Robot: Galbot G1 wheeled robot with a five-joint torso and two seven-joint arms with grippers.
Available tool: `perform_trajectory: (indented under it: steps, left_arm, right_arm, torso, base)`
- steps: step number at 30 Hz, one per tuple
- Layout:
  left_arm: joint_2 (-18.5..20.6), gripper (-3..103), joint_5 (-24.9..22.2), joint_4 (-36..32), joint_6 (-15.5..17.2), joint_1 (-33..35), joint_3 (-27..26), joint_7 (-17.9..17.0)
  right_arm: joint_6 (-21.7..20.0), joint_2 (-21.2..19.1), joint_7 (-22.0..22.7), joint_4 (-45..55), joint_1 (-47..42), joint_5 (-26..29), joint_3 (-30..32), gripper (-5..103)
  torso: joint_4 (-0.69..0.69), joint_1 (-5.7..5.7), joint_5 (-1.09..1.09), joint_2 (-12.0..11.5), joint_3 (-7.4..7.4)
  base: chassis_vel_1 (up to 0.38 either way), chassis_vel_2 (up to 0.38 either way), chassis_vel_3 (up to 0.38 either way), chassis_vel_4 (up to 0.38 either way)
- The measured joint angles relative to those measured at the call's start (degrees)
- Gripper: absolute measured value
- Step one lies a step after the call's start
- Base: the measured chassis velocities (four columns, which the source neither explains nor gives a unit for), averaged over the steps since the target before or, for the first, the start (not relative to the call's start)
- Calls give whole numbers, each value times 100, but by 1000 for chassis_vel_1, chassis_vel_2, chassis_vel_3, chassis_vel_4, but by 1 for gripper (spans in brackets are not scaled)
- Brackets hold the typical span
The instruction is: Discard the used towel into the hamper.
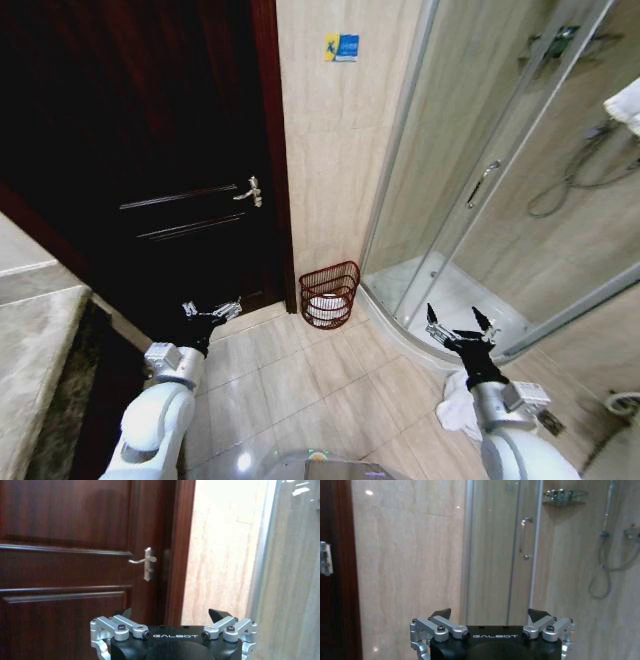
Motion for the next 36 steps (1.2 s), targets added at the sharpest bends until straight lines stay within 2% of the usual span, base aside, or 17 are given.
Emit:
perform_trajectory:
  steps: [16,20,36]
  left_arm:
    - [0,100,0,0,0,0,1,1]
    - [0,100,0,0,0,1,0,1]
    - [0,100,0,0,0,1,0,0]
  right_arm:
    - [0,0,0,0,-1,0,1,100]
    - [0,0,0,0,0,0,0,100]
    - [0,0,0,0,0,0,0,100]
  torso:
    - [-2,-2,0,0,0]
    - [2,-1,0,0,0]
    - [1,-2,1,1,0]
  base:
    - [-86,-89,-82,-78]
    - [0,0,0,0]
    - [-51,-49,42,49]
